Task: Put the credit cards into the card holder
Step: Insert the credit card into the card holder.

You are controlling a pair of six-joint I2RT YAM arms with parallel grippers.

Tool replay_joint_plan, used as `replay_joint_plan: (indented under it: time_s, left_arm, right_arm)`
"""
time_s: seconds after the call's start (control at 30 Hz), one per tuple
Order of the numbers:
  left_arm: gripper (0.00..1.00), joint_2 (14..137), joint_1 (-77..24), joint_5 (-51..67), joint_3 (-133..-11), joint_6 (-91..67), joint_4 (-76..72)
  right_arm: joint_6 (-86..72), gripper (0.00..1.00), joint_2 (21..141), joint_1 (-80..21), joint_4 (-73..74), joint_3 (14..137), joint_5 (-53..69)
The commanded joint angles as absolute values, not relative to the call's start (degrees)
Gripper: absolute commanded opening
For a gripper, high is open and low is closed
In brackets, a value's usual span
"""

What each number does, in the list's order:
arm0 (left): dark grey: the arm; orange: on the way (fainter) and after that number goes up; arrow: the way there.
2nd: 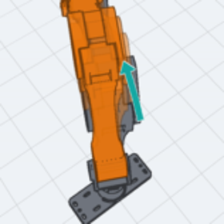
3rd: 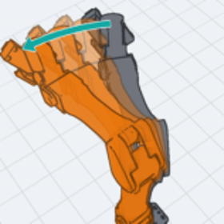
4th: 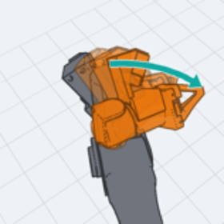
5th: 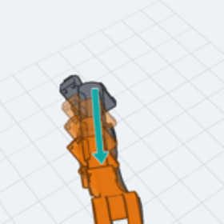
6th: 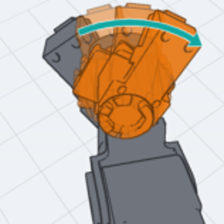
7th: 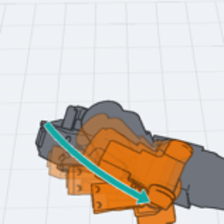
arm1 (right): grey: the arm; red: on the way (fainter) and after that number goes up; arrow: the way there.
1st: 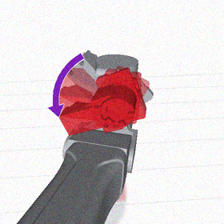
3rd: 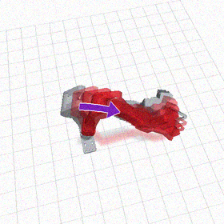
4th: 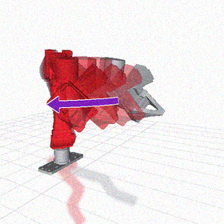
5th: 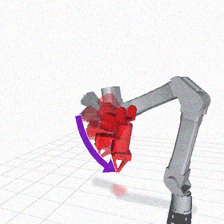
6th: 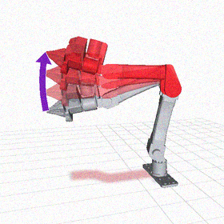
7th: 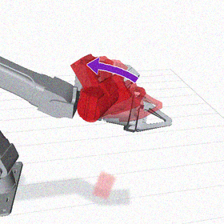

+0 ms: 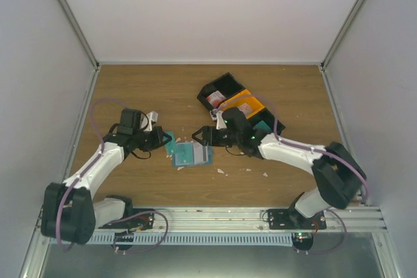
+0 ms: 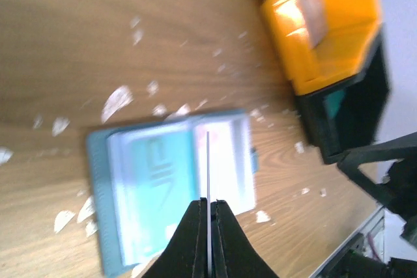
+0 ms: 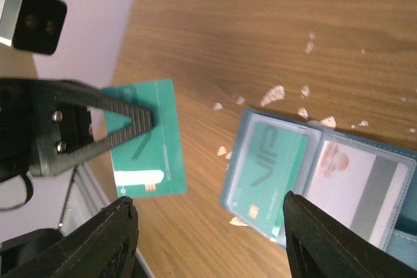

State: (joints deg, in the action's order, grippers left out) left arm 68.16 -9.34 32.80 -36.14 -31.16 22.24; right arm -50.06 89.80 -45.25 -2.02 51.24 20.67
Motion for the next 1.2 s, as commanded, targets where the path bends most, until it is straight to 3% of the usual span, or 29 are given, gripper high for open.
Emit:
replay_joint_plan:
  time_s: [0.0,0.2,0.37,0.6,0.8,0.9,0.97,1.0,1.1,1.17]
  left_arm:
    - [0.0,62.75,-9.73,35.83,-42.86,-26.47,25.47]
    - [0.0,57.02,-9.88,42.96,-49.81,-25.72,25.7]
    - [0.0,54.32,-10.63,56.8,-50.57,-30.71,15.59]
    - [0.0,54.23,-16.23,62.04,-50.3,-41.28,1.5]
    - [0.0,55.01,-21.27,59.18,-50.19,-44.72,-3.45]
    - [0.0,54.89,-23.25,56.96,-49.88,-45.72,-3.82]
    - [0.0,54.58,-23.67,55.6,-49.83,-45.72,-2.93]
    - [0.02,54.39,-23.65,55.11,-49.83,-45.66,-2.6]
    - [0.24,53.69,-23.62,52.64,-50.0,-45.28,-0.65]
    - [0.31,53.24,-23.64,51.76,-49.75,-45.67,-0.49]
  right_arm:
    - [-45.22,0.64,80.66,-44.22,-9.29,46.22,23.26]
    - [-45.22,0.7,72.17,-44.27,-16.61,42.82,29.85]
    - [-46.47,0.71,67.58,-44.93,-23.84,40.62,35.16]
    - [-47.22,0.68,67.28,-46.32,-27.12,42.88,38.89]
    - [-49.97,0.44,66.38,-46.43,-29.28,42.7,39.27]
    - [-53.02,0.24,66.13,-46.41,-33.09,41.39,41.2]
    - [-55.41,0.05,66.15,-46.44,-35.12,40.69,41.74]
    - [-56.29,0.01,66.05,-46.49,-35.76,40.35,41.65]
    - [-57.86,0.01,64.6,-46.47,-37.42,39.34,39.87]
    - [-58.74,0.01,63.08,-46.45,-37.41,38.96,37.13]
